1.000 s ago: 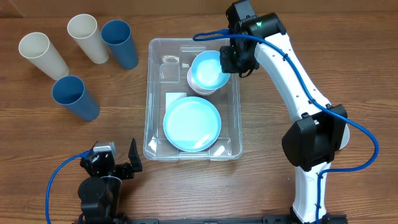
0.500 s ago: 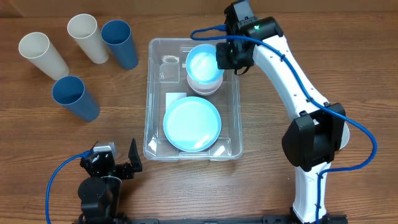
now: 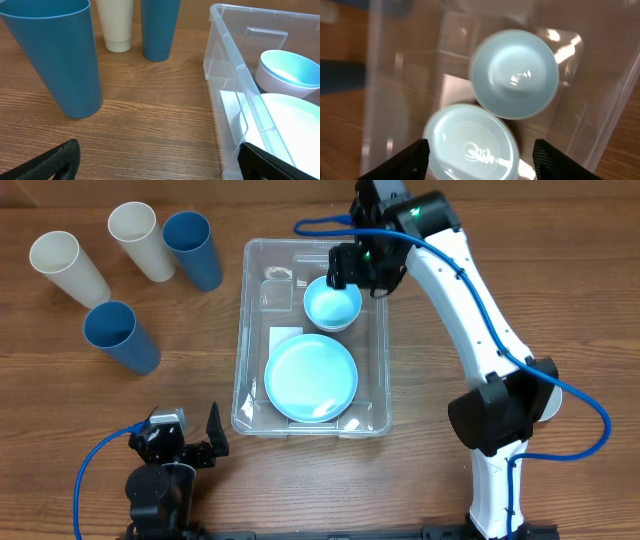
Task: Pack container
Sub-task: 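Stack the light-blue bowl into the pink bowl in the bin, then move the right gripper to the grey bowl and grasp its rim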
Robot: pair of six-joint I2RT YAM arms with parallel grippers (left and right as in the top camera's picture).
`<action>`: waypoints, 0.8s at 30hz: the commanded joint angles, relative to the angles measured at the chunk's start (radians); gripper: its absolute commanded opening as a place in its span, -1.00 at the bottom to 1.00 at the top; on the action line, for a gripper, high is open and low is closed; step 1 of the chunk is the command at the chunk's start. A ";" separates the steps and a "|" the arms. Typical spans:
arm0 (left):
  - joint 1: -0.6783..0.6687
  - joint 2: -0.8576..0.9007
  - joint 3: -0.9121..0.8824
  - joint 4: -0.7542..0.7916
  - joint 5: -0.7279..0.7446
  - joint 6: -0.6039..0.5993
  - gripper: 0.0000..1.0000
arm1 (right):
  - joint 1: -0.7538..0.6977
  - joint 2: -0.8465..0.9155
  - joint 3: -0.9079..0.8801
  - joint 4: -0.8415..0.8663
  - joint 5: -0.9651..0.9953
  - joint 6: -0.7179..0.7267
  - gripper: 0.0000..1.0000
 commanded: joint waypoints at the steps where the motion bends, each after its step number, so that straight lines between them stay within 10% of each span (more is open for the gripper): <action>1: -0.007 -0.007 -0.004 0.004 -0.004 0.023 1.00 | -0.016 -0.062 0.297 -0.206 0.134 0.041 0.42; 10: -0.007 -0.007 -0.004 0.004 -0.004 0.023 1.00 | -0.322 -0.253 0.225 -0.209 0.056 0.098 0.42; 24: -0.007 -0.007 -0.004 0.004 -0.004 0.022 1.00 | -0.823 -0.520 -0.850 0.021 0.149 0.137 0.39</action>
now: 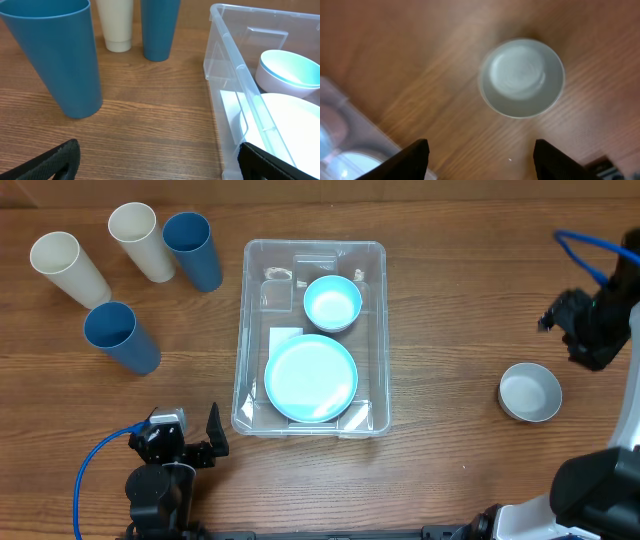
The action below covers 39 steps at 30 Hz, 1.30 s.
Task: Pack container
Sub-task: 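Move the right gripper to the grey bowl and grasp its rim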
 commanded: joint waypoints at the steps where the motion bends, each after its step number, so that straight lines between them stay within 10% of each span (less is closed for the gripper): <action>1: -0.007 -0.007 -0.004 0.003 -0.003 0.023 1.00 | -0.052 -0.029 -0.220 0.130 -0.045 0.025 0.39; 18: -0.007 -0.007 -0.004 0.003 -0.003 0.023 1.00 | -0.185 -0.029 -0.589 0.407 0.033 0.151 0.28; 31: -0.007 -0.007 -0.004 0.003 -0.003 0.023 1.00 | -0.183 -0.029 -0.697 0.579 0.035 0.142 -0.92; 39: -0.007 -0.007 -0.004 0.003 -0.003 0.023 1.00 | -0.138 -0.029 -0.578 0.636 -0.056 0.097 -0.92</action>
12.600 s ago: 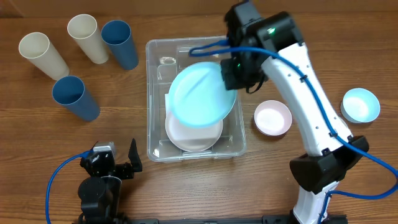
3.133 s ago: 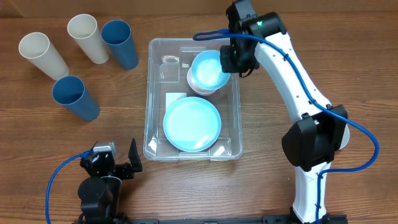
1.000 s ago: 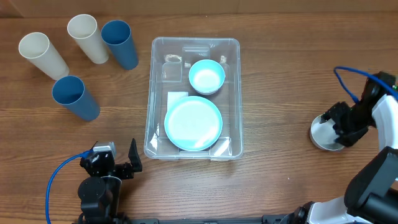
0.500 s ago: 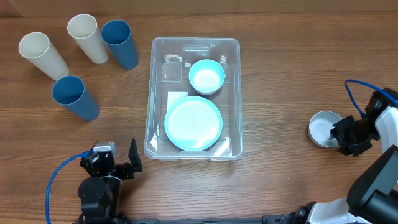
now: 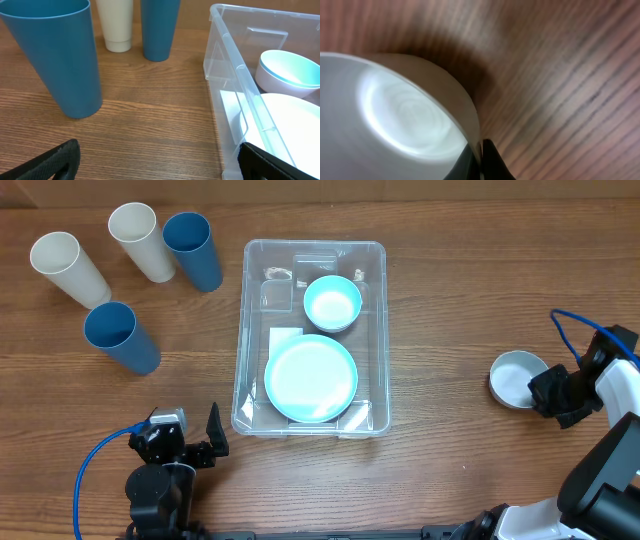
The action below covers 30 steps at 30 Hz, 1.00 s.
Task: Pack container
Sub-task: 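Move the right gripper to the grey bowl and grasp its rim, then carry the grey bowl onto the bowl stack in the bin, release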
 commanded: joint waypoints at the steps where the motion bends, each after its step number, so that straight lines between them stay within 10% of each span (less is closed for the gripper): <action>1: -0.007 -0.007 -0.004 0.004 -0.004 0.023 1.00 | 0.047 -0.019 0.128 0.003 -0.062 -0.053 -0.92; 14: -0.007 -0.007 -0.004 0.004 -0.004 0.023 1.00 | 0.494 -0.019 0.817 -0.278 -0.068 -0.221 -0.92; 30: -0.007 -0.007 -0.004 0.004 -0.004 0.023 1.00 | 0.941 0.298 0.834 -0.156 0.056 -0.220 -0.92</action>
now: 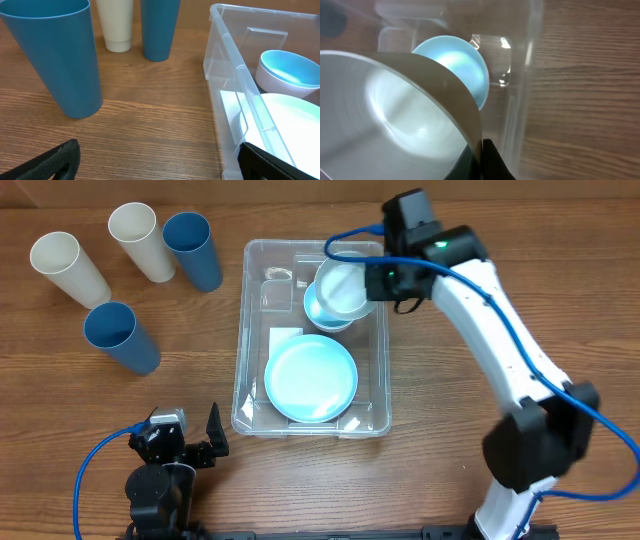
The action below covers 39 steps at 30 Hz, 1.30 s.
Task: Pack container
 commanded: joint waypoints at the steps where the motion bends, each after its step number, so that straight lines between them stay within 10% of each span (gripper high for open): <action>1: -0.007 -0.007 -0.004 0.004 -0.004 0.023 1.00 | 0.024 0.034 0.017 0.040 0.016 -0.005 -0.92; 7: -0.007 -0.007 -0.004 0.004 -0.004 0.023 1.00 | 0.024 0.109 0.017 0.105 0.015 -0.008 -0.85; 11: -0.007 -0.007 -0.004 0.004 -0.004 0.023 1.00 | 0.024 0.121 0.018 0.111 0.014 -0.008 0.12; 25: -0.007 -0.007 -0.004 0.004 -0.004 0.023 1.00 | 0.021 0.102 0.563 -0.334 0.099 0.101 0.37; 29: -0.007 -0.007 -0.004 0.004 -0.004 0.023 1.00 | -0.112 0.098 0.694 -0.453 0.151 0.190 0.50; 32: -0.007 -0.007 -0.004 0.004 -0.004 0.023 1.00 | -0.260 0.099 0.693 -0.481 0.150 0.243 1.00; 39: -0.007 -0.007 -0.004 0.005 -0.011 0.023 1.00 | -0.534 0.099 0.693 -0.544 0.118 0.264 1.00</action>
